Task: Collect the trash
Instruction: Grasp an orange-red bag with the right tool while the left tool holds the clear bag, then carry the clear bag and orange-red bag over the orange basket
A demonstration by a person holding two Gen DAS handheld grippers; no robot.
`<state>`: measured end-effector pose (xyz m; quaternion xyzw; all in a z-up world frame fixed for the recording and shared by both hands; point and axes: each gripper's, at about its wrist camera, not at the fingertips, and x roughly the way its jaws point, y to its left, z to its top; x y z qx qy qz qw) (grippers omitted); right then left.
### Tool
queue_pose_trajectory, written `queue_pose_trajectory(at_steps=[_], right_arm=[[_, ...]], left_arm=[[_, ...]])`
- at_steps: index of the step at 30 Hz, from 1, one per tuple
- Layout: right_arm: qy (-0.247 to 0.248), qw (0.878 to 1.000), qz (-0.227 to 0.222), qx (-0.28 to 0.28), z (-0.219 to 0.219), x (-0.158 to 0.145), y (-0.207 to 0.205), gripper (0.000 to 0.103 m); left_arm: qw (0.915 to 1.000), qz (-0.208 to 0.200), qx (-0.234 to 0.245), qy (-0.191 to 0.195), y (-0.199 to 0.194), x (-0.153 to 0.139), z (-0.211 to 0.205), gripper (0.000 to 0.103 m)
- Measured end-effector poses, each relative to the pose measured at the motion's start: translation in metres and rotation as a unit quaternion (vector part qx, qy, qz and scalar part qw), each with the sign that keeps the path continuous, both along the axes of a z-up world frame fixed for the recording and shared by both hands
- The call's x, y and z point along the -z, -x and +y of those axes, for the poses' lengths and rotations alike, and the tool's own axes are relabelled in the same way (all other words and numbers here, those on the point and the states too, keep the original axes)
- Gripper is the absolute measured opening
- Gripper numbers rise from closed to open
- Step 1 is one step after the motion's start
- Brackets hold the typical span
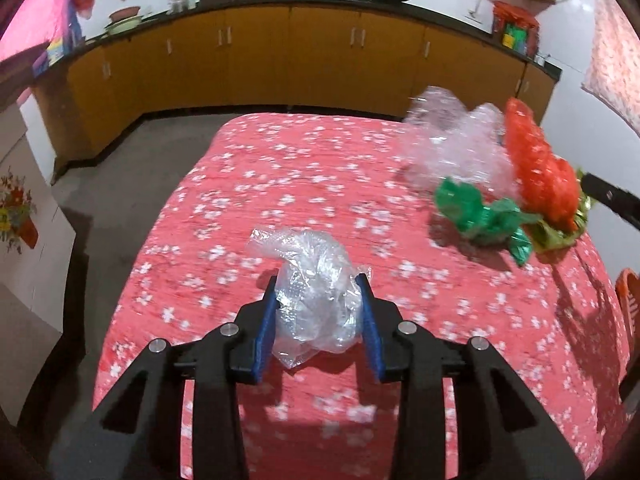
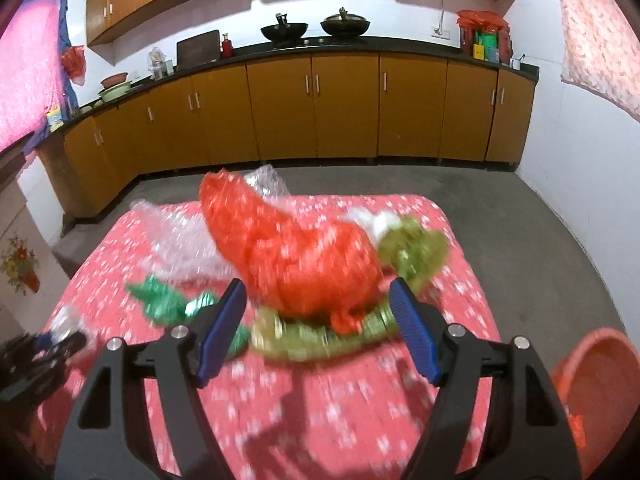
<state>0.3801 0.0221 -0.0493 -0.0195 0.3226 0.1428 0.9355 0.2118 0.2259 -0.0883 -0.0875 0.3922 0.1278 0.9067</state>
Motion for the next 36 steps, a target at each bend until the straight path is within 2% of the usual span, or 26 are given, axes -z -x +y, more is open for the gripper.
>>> queue_pose_trajectory(at_steps=[4,6,8,11,13,20,25,30,36], right_arm=[[0.022,1.0,0.012,0.002,0.013,0.009,-0.02,0.071],[0.034,0.999,0.029,-0.006,0.017,0.017,-0.026,0.054],[0.04,0.998,0.045,-0.016,0.019,0.025,-0.028,0.027],[0.026,0.997,0.058,-0.031,0.018,0.03,-0.024,0.011],[0.025,0.997,0.06,-0.038,0.018,0.031,-0.02,0.005],[-0.008,0.997,0.049,-0.057,0.005,0.013,0.01,0.003],[-0.019,0.997,0.035,-0.06,-0.013,-0.002,0.043,0.003],[-0.027,0.998,0.026,-0.049,-0.028,-0.016,0.069,0.003],[-0.042,0.999,0.015,-0.029,-0.058,-0.031,0.101,0.003]], left_arm=[[1.0,0.001,-0.005,0.005,-0.001,0.002,0.009,0.038],[0.9999,0.003,-0.004,0.01,-0.001,0.004,0.012,0.038],[0.9998,0.003,-0.005,0.018,-0.003,0.006,0.015,0.038],[0.9998,0.002,-0.001,0.018,-0.003,0.006,0.014,0.038],[0.9999,0.001,0.001,0.015,-0.002,0.005,0.013,0.038],[1.0,-0.004,0.0,0.008,0.005,0.001,0.01,0.038],[0.9997,-0.021,0.01,0.002,0.015,-0.015,0.0,0.038],[0.9983,-0.047,0.034,0.0,0.026,-0.034,-0.018,0.038],[0.9926,-0.089,0.082,-0.007,0.038,-0.063,-0.051,0.038]])
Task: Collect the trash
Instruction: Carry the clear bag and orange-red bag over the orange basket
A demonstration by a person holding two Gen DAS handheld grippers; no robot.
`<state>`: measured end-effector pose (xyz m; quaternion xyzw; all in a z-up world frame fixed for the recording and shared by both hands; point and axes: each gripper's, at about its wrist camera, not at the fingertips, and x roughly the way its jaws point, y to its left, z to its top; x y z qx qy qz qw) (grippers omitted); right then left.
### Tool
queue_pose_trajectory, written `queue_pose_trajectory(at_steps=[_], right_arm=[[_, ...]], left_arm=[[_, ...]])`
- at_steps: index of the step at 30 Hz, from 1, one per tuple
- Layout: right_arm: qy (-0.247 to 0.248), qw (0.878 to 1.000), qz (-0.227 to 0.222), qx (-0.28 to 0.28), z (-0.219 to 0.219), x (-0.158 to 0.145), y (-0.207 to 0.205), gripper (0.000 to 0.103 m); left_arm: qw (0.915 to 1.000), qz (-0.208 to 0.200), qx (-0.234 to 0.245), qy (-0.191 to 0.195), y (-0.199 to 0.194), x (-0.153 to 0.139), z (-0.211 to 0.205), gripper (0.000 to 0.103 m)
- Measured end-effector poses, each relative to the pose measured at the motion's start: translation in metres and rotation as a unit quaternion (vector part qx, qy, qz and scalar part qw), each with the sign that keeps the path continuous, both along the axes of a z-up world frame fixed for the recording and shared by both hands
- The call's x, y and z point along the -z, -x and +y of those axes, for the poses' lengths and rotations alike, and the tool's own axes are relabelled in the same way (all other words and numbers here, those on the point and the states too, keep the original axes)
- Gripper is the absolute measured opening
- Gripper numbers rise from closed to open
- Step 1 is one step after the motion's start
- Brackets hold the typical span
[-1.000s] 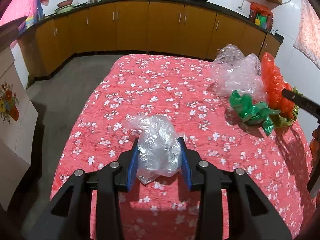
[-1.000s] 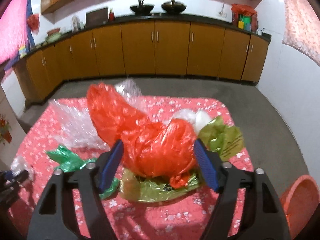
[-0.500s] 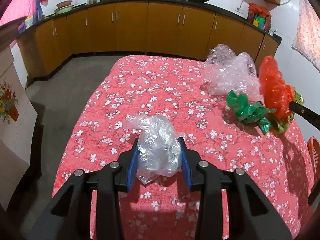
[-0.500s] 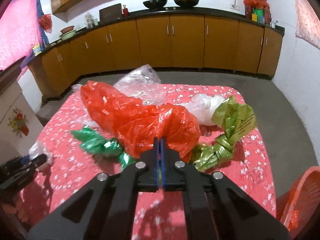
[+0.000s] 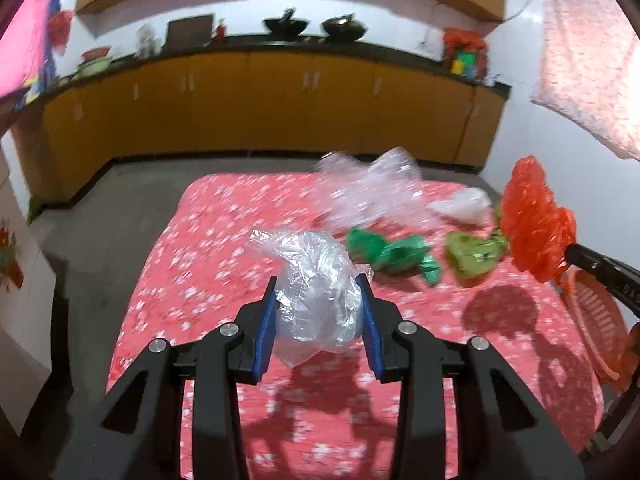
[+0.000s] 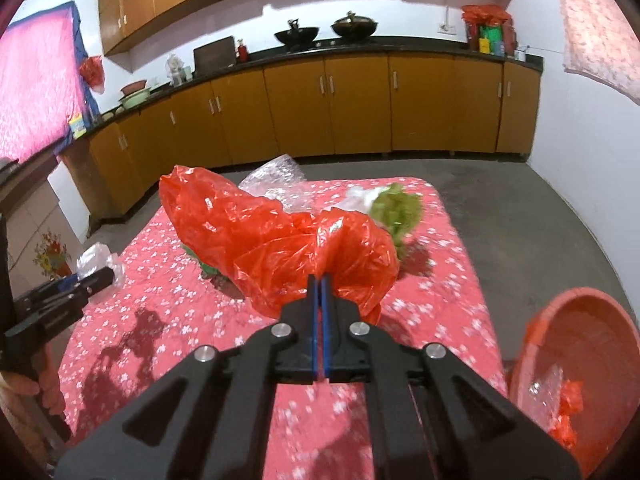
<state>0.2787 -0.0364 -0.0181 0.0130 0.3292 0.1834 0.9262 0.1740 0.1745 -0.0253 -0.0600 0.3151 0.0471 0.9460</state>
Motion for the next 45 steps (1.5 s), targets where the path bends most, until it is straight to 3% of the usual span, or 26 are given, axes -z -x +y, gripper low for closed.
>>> queue_pose_trajectory(at_steps=[9,17,32,45], right_arm=[[-0.013,0.998,-0.021,0.052,-0.056,-0.019,0.034,0.003],[-0.007,0.99,-0.04,0.132,-0.117,-0.03,0.062,0.003],[0.012,0.955,-0.037,0.293,-0.243,-0.011,0.106,0.003],[0.001,0.942,-0.02,0.336,-0.279,0.009,0.106,0.003]], left_arm=[[0.9981,-0.018,0.058,-0.007,0.005,-0.018,-0.054,0.038],[0.993,-0.021,0.116,-0.003,0.003,-0.024,-0.117,0.038],[0.968,-0.018,0.25,0.017,0.001,-0.019,-0.266,0.038],[0.9549,-0.003,0.297,0.007,-0.008,-0.005,-0.33,0.038]])
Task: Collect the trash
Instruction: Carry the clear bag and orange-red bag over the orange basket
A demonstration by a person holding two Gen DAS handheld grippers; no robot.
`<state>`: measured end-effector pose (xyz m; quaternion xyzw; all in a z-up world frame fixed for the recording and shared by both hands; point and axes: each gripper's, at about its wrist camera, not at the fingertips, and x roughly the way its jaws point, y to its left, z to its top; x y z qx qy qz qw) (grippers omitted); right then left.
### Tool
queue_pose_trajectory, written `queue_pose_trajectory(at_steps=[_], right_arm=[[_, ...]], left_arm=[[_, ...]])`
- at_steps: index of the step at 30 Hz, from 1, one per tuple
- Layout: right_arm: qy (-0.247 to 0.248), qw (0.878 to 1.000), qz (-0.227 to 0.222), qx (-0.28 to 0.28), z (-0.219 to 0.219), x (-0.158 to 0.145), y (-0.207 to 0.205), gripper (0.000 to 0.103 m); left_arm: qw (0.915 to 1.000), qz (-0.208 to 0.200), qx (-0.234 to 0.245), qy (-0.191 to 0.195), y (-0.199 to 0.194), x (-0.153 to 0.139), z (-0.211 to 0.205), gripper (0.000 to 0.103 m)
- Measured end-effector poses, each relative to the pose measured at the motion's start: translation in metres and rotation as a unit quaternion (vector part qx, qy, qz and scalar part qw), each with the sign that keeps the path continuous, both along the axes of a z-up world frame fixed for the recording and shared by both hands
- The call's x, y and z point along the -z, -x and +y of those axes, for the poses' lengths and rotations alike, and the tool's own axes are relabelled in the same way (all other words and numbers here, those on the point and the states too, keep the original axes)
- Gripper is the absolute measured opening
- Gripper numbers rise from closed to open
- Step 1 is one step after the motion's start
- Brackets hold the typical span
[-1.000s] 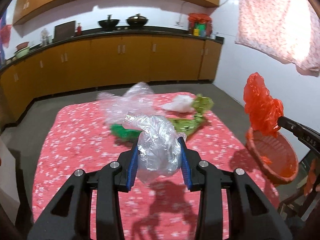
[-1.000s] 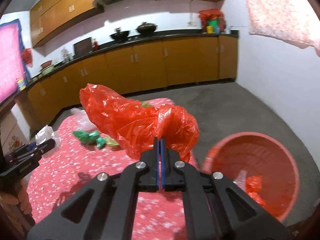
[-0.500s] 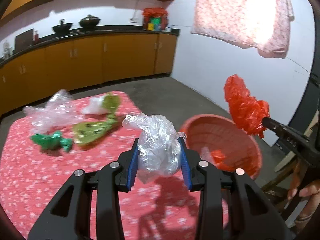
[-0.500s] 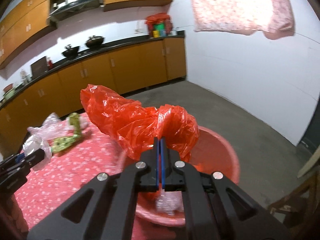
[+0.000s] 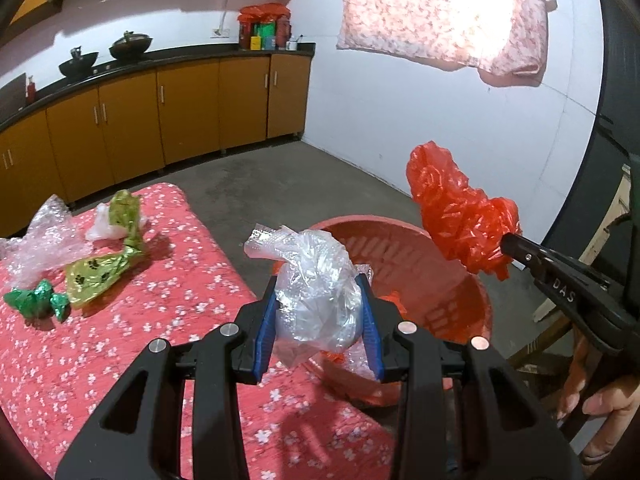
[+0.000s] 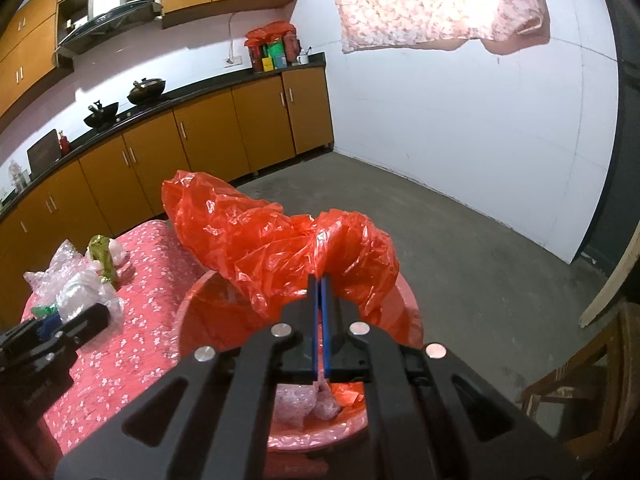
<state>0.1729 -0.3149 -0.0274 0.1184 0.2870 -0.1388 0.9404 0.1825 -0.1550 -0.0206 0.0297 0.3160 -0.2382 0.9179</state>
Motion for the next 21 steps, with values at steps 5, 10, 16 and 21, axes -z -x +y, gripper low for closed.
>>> queue_pose_trajectory(at_steps=[5,10,16,21], right_arm=[[-0.003,1.0,0.005,0.003,-0.002,0.006,-0.004,0.003],[-0.005,1.0,0.009,0.005,-0.008,0.011,-0.007,0.003],[-0.01,1.0,0.014,0.006,-0.012,0.018,-0.011,0.003],[-0.018,1.0,0.016,0.006,-0.017,0.021,-0.016,0.003]], left_arm=[[0.9999,0.003,0.008,-0.006,-0.002,0.005,-0.012,0.038],[0.9998,0.007,0.017,-0.01,-0.005,0.01,-0.023,0.038],[0.9995,0.01,0.029,-0.012,-0.011,0.012,-0.037,0.038],[0.999,0.011,0.04,-0.015,-0.017,0.016,-0.049,0.038]])
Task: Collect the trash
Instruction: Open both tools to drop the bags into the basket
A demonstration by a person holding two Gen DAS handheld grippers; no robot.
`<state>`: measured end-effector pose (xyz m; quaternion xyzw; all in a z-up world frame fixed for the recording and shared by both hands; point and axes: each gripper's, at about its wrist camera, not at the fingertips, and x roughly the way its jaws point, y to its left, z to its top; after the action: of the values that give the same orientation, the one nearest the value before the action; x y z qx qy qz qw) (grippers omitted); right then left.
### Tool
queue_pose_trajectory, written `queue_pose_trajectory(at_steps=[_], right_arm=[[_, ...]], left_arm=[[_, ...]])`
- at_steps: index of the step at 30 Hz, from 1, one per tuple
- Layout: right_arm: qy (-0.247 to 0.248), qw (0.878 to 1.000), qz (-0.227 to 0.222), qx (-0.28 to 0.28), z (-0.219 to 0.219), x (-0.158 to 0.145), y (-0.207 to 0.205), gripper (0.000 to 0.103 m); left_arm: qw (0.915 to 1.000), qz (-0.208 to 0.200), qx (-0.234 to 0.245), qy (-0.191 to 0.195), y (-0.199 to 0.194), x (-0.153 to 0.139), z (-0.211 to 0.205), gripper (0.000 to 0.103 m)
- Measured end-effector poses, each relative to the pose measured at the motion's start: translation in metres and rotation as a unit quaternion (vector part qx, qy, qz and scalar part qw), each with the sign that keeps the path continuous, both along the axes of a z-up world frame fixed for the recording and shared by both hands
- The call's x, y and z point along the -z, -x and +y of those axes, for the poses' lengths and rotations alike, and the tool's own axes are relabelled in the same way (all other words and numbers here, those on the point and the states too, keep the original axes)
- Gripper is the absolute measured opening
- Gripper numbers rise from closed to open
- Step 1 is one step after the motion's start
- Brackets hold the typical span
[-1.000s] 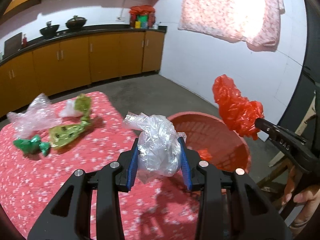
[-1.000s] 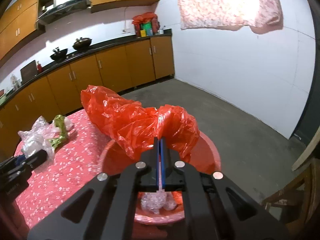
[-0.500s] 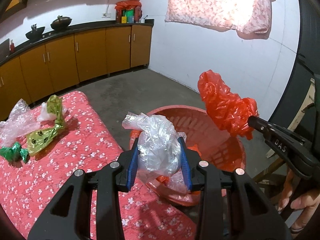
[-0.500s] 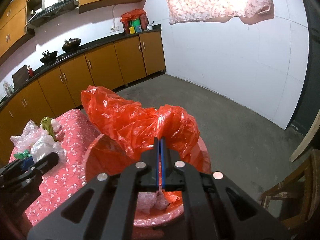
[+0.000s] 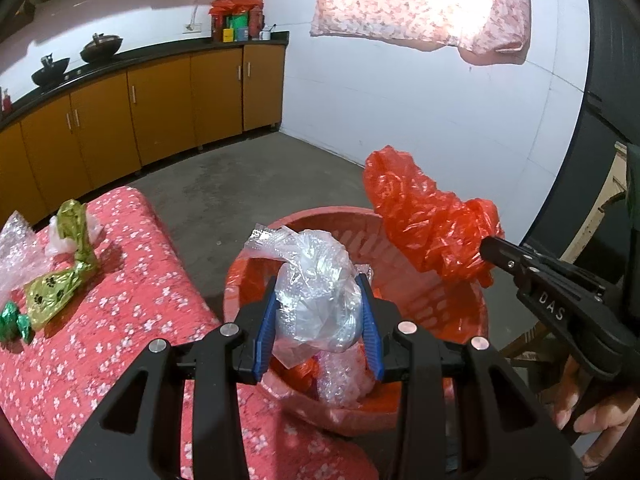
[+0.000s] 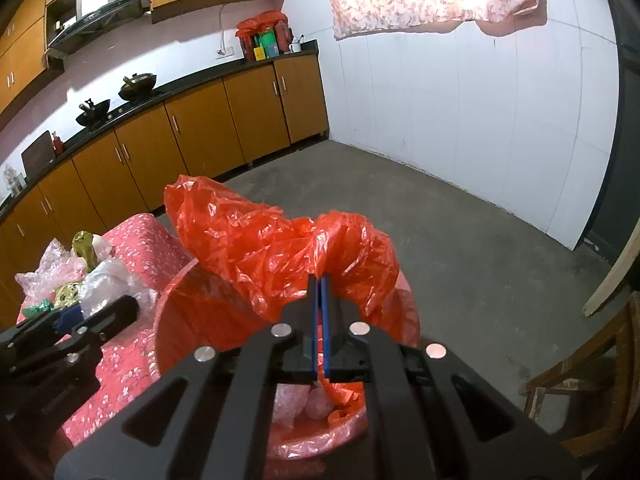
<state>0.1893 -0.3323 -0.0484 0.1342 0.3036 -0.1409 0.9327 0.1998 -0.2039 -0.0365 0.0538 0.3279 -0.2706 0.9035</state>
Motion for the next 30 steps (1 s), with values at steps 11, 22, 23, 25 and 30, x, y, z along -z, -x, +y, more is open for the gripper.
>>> queue_pose_trajectory(at_steps=[11,22,23,25,30], right_arm=[[-0.019,1.0,-0.013,-0.01,-0.009,0.003,-0.005,0.007],[-0.018,1.0,-0.011,0.005,-0.02,0.006,0.001,0.021],[-0.015,1.0,-0.011,0.007,-0.019,0.005,0.003,0.028],[-0.009,1.0,-0.015,0.007,-0.016,0.002,0.004,0.04],[0.009,0.999,-0.031,-0.004,0.003,-0.009,0.008,0.07]], left_arm=[[0.9998,0.006,0.02,-0.001,-0.012,0.007,-0.021,0.045],[0.9999,0.007,0.006,-0.005,-0.011,0.011,-0.012,0.061],[1.0,0.006,0.0,-0.005,-0.011,0.011,-0.008,0.063],[0.9999,0.005,-0.013,-0.006,-0.012,0.011,0.002,0.066],[0.9983,0.002,-0.058,-0.007,-0.01,0.01,0.042,0.071]])
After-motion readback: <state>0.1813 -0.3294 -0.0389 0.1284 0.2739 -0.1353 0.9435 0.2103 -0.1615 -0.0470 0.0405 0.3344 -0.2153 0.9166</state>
